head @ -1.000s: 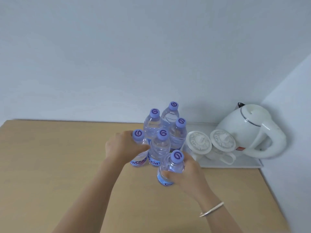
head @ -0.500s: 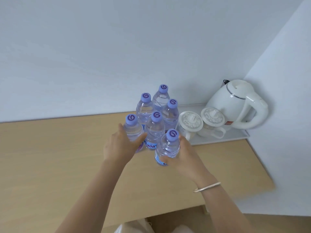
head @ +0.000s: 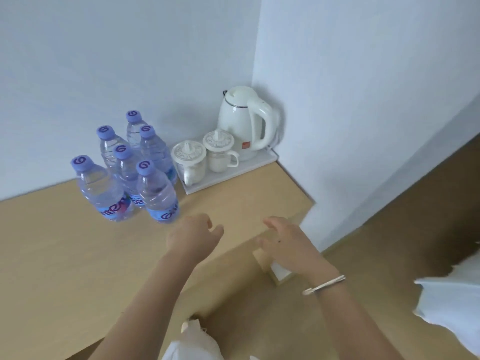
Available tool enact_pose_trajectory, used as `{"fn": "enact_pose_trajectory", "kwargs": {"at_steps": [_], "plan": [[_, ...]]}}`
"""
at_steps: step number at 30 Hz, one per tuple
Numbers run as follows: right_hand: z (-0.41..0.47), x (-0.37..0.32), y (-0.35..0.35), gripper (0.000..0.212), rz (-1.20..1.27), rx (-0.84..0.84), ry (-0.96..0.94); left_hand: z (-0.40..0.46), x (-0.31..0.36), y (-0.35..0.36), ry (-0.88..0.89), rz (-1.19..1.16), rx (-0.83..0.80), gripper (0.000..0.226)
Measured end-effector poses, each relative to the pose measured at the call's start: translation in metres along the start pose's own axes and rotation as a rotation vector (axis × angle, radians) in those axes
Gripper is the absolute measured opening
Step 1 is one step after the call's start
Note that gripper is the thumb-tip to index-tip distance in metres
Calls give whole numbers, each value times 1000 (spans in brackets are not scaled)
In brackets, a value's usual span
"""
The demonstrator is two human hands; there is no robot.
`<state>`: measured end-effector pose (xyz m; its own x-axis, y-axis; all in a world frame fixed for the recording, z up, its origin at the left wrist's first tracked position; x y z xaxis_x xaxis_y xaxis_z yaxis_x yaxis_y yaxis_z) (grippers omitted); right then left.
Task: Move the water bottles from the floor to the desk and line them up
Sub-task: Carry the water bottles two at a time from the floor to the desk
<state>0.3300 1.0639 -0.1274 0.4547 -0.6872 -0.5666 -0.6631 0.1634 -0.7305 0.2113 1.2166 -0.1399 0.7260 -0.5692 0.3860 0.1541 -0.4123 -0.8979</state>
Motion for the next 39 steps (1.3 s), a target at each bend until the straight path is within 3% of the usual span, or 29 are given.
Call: {"fn": "enact_pose_trajectory", "kwargs": {"at_steps": [5, 9, 17, 30, 39], "plan": [[-81, 123, -45, 49, -15, 155, 189, -45, 141, 68, 313, 49, -126, 38], [-138, 204, -82, 48, -130, 243, 332, -83, 238, 110, 498, 95, -182, 26], [-209, 316, -131, 40, -119, 304, 570, -112, 375, 162, 759, 152, -188, 36], [-194, 466, -270, 42, -49, 408, 736, -39, 597, 245, 941, 227, -281, 33], [-144, 551, -376, 51, 5, 483, 742, 36, 738, 265, 1008, 204, -293, 31]]}}
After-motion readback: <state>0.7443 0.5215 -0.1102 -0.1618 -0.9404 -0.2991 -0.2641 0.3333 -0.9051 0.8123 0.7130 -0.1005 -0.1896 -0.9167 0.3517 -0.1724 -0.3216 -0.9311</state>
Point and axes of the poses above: each hand's wrist, its own z-axis towards the middle knuckle, its own y-axis out of the palm, x = y × z, the point moved 8 cm from there along z, towards the middle knuckle, and after that the axes turned 5 degrees about y, right-handed, at the moved point
